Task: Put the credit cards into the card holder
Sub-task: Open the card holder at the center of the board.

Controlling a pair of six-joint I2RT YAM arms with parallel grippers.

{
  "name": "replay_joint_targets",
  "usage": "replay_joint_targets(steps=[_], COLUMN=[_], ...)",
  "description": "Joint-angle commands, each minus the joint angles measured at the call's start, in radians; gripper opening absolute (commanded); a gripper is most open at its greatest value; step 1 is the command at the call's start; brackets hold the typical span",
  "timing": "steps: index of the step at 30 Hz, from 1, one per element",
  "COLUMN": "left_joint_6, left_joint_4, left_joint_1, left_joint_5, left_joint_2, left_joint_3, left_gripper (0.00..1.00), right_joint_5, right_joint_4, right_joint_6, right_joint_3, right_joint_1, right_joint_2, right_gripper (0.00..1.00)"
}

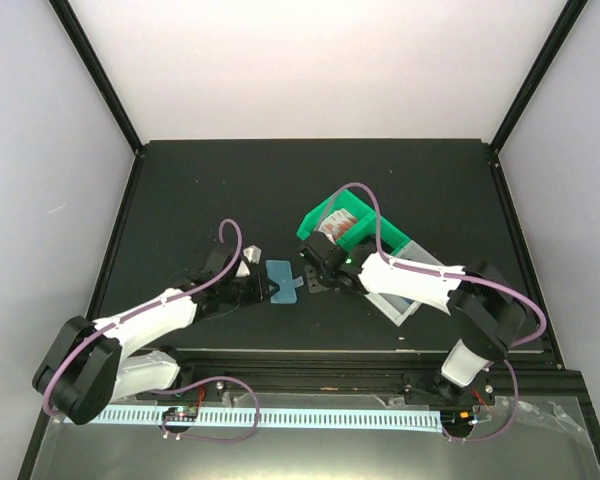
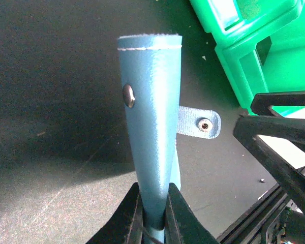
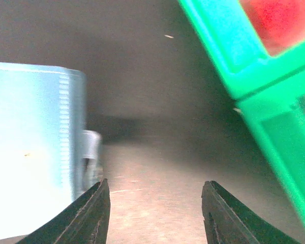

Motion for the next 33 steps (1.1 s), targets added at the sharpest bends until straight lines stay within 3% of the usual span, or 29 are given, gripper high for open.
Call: replay_joint_targets(steps=[1, 7, 13, 24, 29, 31, 33], left_joint_6=[0.033, 0.047, 0.042, 0.036, 0.036, 0.033, 0.033], left_joint_4=[-0.033, -0.056, -0.062, -0.054, -0.036, -0.045, -0.058], left_joint_1=[0.003, 0.002, 0.001, 0.002, 0.002, 0.001, 0.001], left_joint_5=[-0.012, 0.001, 0.019, 0.055, 0.051, 0.033, 0.008], left_joint_2=[-0.037, -0.054, -0.070, -0.066, -0.079, -0.084, -0.085], left_joint_3=[0.056, 0.065, 0.069, 0.070, 0.052, 0.048, 0.041], left_gripper=[0.01, 0.01, 0.02, 0.02, 0.02, 0.10, 0.26], right_joint_5=[-0.185, -0.290, -0.181, -0.214, -0.198, -0.197, -0.197], right_joint_4=[0.167, 0.254, 0.183, 0.335, 0.383, 0.372, 0.323], right_joint_6=[0.012, 0.034, 0.076, 0.054, 0.038, 0.025, 0.012], right_joint_3=[-0.035, -0.057, -0.038, -0.046, -0.066, -0.071, -0.067], right_joint_1=[0.004, 0.001, 0.001, -0.009, -0.009, -0.009, -0.010], right_joint_2=[-0.060, -0.059, 0.012, 0.087, 0.078, 0.056, 0.029], right_gripper=[0.52, 0.58, 0.36, 0.30, 0.07, 0.01, 0.01])
